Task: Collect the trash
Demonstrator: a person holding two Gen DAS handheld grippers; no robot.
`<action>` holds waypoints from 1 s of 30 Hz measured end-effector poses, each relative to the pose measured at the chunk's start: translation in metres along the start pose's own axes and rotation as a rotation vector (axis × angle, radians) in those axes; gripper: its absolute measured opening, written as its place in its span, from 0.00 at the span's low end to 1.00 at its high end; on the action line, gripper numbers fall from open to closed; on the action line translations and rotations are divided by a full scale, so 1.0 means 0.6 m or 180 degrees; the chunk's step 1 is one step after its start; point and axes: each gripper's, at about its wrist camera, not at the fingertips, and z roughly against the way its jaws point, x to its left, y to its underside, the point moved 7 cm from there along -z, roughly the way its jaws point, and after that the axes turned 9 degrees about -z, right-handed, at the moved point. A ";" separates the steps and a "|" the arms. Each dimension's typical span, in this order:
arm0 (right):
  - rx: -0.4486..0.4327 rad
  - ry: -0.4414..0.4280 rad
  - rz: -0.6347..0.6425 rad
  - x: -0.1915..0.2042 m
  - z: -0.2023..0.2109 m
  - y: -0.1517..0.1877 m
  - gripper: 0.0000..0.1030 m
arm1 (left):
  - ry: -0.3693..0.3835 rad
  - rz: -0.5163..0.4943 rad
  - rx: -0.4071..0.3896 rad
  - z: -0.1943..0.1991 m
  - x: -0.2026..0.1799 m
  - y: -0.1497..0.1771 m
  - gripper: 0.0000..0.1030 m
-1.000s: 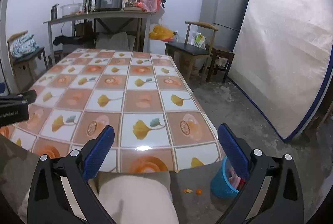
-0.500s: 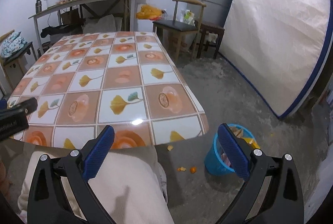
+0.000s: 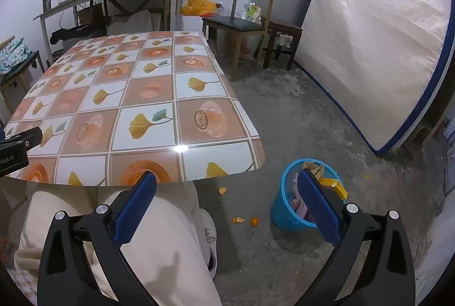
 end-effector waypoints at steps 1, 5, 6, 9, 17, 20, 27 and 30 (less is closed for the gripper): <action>-0.0002 -0.0007 0.0000 0.000 0.000 0.000 0.94 | -0.0007 0.0011 0.0012 -0.001 0.001 0.000 0.92; 0.0013 -0.0037 0.0017 0.001 -0.004 -0.002 0.94 | -0.0054 0.0044 0.0051 -0.003 0.005 0.002 0.92; 0.0013 -0.0040 0.0029 0.002 -0.005 -0.002 0.94 | -0.0066 0.0045 0.0059 -0.003 0.005 0.003 0.92; 0.0012 -0.0039 0.0053 0.003 -0.007 -0.005 0.94 | -0.0095 0.0048 0.0061 -0.003 0.007 0.003 0.92; -0.0005 -0.0052 0.0057 0.004 -0.009 -0.010 0.94 | -0.0148 0.0078 0.0091 -0.003 0.012 0.004 0.92; -0.0001 -0.0059 0.0072 0.007 -0.010 -0.009 0.94 | -0.0140 0.0059 0.0092 -0.003 0.010 0.005 0.92; 0.0017 -0.0065 0.0094 0.009 -0.014 -0.011 0.94 | -0.0104 0.0033 0.0100 -0.006 0.005 0.006 0.92; 0.0015 -0.0065 0.0099 0.010 -0.014 -0.012 0.94 | -0.0073 -0.0005 0.0086 -0.004 0.000 0.006 0.92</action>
